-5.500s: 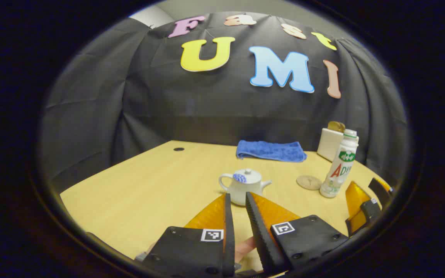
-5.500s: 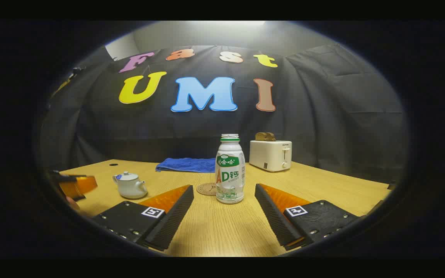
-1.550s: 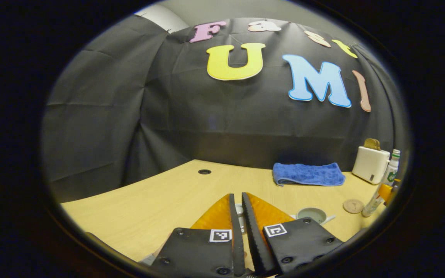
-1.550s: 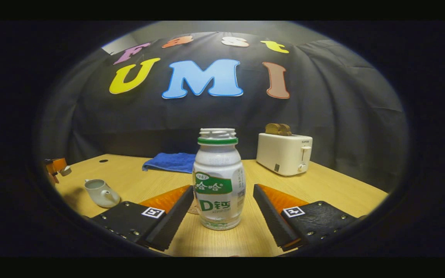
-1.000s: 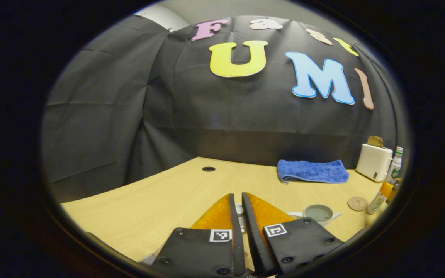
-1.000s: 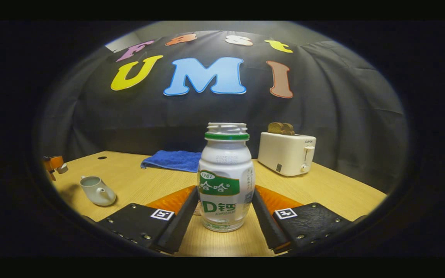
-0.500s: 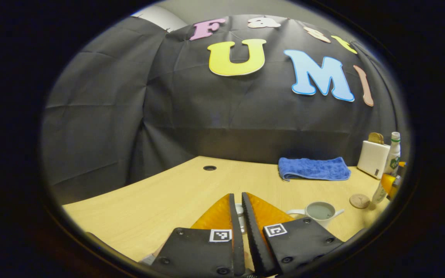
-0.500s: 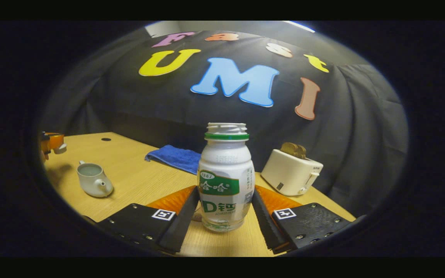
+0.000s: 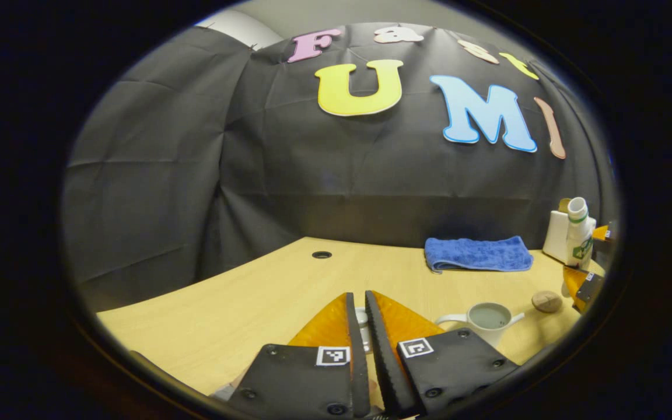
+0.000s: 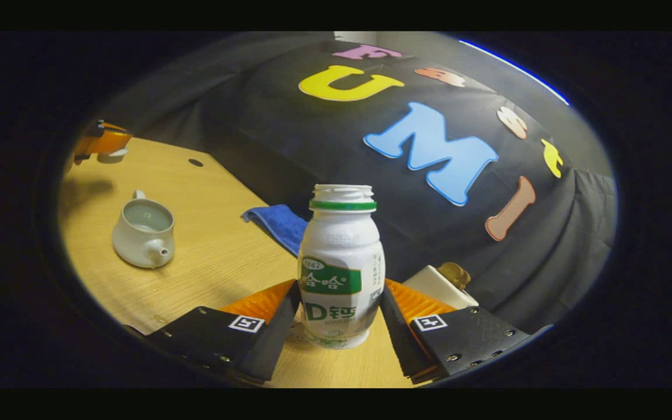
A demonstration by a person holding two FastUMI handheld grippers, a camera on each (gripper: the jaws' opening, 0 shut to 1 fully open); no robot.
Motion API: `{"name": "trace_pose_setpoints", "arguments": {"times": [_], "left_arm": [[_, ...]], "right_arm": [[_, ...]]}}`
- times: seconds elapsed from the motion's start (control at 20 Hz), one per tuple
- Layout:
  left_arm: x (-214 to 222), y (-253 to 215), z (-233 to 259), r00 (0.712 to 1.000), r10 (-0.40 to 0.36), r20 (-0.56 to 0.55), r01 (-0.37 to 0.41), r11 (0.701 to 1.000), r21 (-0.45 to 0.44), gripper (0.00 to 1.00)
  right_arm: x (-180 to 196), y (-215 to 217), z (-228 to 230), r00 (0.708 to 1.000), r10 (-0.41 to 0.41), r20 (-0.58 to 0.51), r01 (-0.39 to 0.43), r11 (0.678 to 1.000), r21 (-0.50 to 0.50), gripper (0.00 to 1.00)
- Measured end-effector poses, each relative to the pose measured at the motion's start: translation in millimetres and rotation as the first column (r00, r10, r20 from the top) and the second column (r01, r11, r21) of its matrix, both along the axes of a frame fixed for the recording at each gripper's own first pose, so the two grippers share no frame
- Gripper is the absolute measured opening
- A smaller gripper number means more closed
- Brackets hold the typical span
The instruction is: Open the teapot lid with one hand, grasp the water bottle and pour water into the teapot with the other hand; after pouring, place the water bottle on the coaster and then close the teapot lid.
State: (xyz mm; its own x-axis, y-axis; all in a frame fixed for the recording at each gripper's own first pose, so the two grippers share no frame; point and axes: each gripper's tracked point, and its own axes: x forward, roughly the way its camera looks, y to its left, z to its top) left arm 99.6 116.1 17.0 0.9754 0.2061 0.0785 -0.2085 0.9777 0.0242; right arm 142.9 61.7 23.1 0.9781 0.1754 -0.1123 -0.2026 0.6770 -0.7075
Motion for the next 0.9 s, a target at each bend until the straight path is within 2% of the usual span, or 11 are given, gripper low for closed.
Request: {"name": "trace_pose_setpoints", "arguments": {"times": [0.3, 0.65, 0.9], "left_arm": [[-1.6, 2.6, 1.7, 1.0, 0.013, 0.009, -0.013, 1.0, -0.011, 0.17], [-3.0, 5.7, 3.8, 0.999, 0.033, 0.021, -0.032, 0.999, -0.028, 0.17], [-4.1, 6.7, 6.0, 0.999, 0.047, 0.026, -0.046, 0.998, -0.039, 0.17]], "right_arm": [[-1.6, 20.9, -7.3, 0.998, 0.051, 0.038, -0.042, 0.978, -0.204, 0.78], [-13.1, 41.7, -12.1, 0.989, 0.121, 0.086, -0.076, 0.91, -0.409, 0.78], [-12.2, 51.7, -14.8, 0.983, 0.154, 0.1, -0.082, 0.856, -0.511, 0.78]]}}
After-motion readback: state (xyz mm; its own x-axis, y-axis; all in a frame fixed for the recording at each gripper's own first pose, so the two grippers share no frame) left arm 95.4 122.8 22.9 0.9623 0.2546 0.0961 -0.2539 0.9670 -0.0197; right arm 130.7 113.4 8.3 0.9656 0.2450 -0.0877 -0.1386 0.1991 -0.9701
